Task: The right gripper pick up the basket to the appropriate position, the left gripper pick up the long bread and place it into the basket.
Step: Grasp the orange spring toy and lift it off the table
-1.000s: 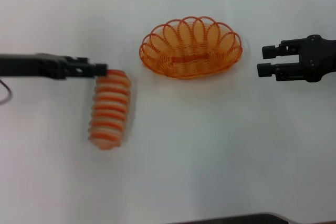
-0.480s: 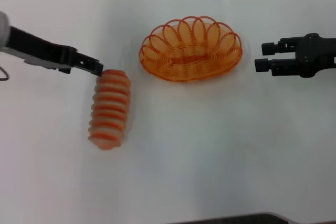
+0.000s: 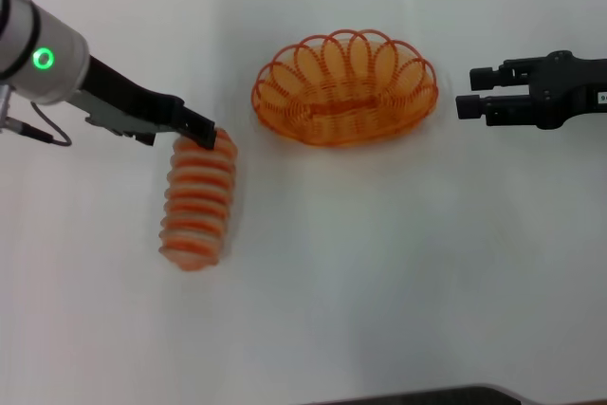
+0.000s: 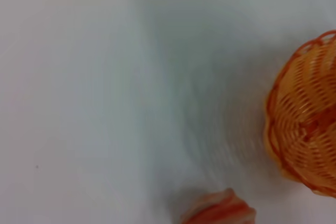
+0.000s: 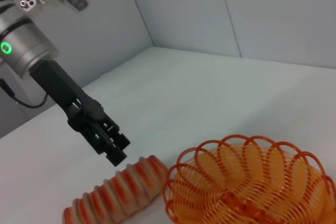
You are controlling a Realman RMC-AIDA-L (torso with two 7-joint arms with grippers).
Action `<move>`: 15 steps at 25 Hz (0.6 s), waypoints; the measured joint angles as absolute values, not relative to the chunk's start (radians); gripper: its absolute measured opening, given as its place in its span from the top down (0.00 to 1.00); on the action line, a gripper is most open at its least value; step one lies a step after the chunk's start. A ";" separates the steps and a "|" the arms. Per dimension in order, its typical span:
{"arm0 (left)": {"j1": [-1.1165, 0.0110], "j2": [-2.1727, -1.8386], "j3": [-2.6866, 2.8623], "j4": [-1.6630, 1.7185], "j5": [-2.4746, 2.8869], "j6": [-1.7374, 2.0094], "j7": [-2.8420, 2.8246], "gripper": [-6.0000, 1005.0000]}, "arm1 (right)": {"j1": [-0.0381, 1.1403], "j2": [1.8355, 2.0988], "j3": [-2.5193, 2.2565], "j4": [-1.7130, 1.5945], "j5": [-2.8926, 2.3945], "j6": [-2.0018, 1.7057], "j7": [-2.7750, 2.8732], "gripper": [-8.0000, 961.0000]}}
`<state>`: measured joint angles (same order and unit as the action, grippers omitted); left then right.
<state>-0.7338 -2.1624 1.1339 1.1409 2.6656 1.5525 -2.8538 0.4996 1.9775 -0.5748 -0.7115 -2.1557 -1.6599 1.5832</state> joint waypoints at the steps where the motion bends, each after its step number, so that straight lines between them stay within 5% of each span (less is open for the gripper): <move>1: -0.735 -2.163 1.144 1.134 2.669 1.545 -2.858 0.19 | 0.500 1.977 -0.575 -0.712 -2.155 -1.660 1.582 0.35; 15: -0.752 -2.164 1.240 1.056 2.687 1.473 -2.871 0.26 | 0.510 1.983 -0.578 -0.714 -2.154 -1.668 1.579 0.35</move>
